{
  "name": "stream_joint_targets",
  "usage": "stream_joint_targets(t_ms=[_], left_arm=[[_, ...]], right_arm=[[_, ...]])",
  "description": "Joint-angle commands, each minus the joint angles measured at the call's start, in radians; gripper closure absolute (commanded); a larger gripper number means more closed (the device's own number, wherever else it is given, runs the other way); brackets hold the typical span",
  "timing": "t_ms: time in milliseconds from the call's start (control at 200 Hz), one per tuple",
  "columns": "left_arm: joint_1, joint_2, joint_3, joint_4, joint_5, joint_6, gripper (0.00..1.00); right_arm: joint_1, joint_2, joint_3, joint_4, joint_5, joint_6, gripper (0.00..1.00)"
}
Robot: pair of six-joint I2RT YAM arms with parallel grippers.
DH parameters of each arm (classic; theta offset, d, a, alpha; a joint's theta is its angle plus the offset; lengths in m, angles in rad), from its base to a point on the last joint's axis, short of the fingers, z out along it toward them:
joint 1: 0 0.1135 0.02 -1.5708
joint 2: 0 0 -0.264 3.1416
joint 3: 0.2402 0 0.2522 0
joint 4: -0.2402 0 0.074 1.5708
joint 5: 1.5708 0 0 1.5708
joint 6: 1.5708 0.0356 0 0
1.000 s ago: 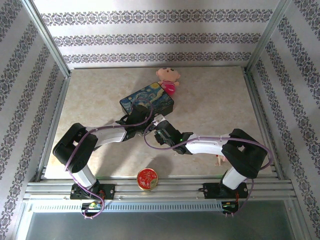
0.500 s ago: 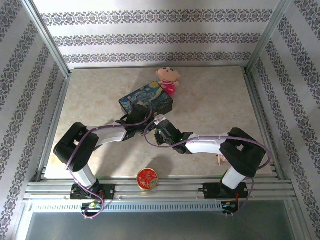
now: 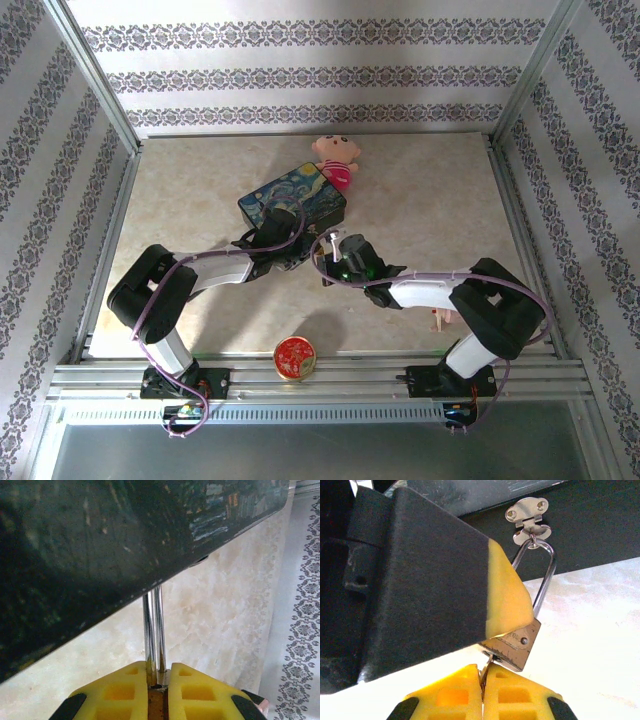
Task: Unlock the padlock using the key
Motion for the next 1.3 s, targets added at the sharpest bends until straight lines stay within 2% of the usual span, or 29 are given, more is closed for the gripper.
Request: stream_joint_targets(t_ms=[0,460,630,860,919,1029,1124,1149,1229,1294], left_arm=[[-0.004,-0.007,-0.001,-0.008,0.028,0.007,1.0],[-0.004,-0.017,-0.018,0.007,0.031,0.0,1.0],[-0.004,-0.018,-0.023,0.019,0.034,-0.011,0.99],[-0.003,-0.008,-0.023,0.034,0.049,-0.033,0.85],[-0.002,-0.004,-0.021,0.034,0.054,-0.035,0.79],[-0.003,-0.001,-0.024,0.034,0.058,-0.044,0.62],[-0.002,-0.004,-0.024,0.034,0.058,-0.042,0.59],[-0.002,-0.006,-0.023,0.034,0.056,-0.04,0.54],[-0.003,-0.012,-0.023,0.03,0.053,-0.034,0.52],[-0.003,-0.017,-0.022,0.028,0.05,-0.026,0.41]], right_arm=[[-0.055,-0.025,-0.028,0.022,-0.042,0.075,1.0],[-0.157,-0.024,-0.049,0.096,-0.218,0.252,1.0],[-0.175,-0.034,-0.059,0.098,-0.238,0.301,1.0],[-0.17,-0.037,-0.064,0.094,-0.241,0.302,1.0],[-0.169,-0.037,-0.061,0.091,-0.238,0.3,1.0],[-0.167,-0.039,-0.062,0.087,-0.231,0.295,1.0],[-0.166,-0.041,-0.067,0.088,-0.225,0.295,1.0],[-0.166,-0.041,-0.069,0.088,-0.223,0.294,1.0],[-0.165,-0.043,-0.071,0.088,-0.223,0.294,1.0],[-0.163,-0.039,-0.071,0.088,-0.221,0.296,1.0]])
